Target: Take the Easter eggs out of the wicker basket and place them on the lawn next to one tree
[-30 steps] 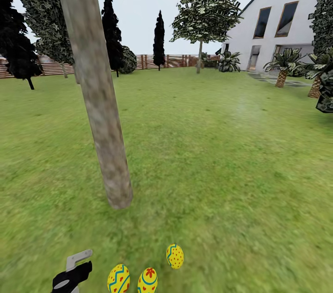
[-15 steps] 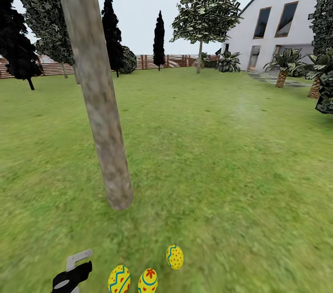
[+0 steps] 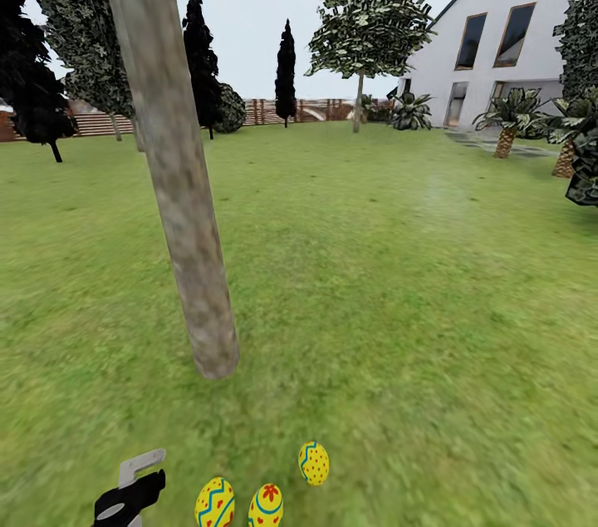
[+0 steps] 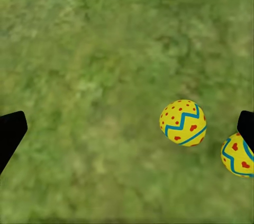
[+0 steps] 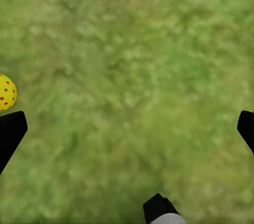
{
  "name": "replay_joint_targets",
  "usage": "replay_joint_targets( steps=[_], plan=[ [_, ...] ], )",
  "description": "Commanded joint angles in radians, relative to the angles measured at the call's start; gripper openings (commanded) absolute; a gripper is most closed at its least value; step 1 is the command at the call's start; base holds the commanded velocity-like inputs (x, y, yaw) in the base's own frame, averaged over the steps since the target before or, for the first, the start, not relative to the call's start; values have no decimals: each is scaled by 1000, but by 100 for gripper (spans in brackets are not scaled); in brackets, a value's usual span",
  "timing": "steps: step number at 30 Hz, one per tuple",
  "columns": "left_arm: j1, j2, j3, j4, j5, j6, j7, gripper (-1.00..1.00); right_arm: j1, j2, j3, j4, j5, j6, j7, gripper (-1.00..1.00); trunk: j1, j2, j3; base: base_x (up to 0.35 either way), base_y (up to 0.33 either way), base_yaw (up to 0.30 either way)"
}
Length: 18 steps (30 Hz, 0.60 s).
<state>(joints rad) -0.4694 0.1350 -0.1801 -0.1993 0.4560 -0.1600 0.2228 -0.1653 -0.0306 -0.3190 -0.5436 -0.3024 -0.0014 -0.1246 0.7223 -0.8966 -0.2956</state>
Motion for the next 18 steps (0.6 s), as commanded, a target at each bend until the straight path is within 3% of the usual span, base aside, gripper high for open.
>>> replay_joint_targets(
  steps=[1, 18],
  plan=[
    [0, 1, -9, 0, 7, -3, 5, 100, 0, 0, 1, -1, -11, 0, -3, 100, -4, 6, 2, 0, 0, 0],
    [0, 1, -9, 0, 7, -3, 5, 100, 0, 1, 1, 0, -11, 0, -3, 100, -69, 125, 55, 0, 0, 0]
  ],
)
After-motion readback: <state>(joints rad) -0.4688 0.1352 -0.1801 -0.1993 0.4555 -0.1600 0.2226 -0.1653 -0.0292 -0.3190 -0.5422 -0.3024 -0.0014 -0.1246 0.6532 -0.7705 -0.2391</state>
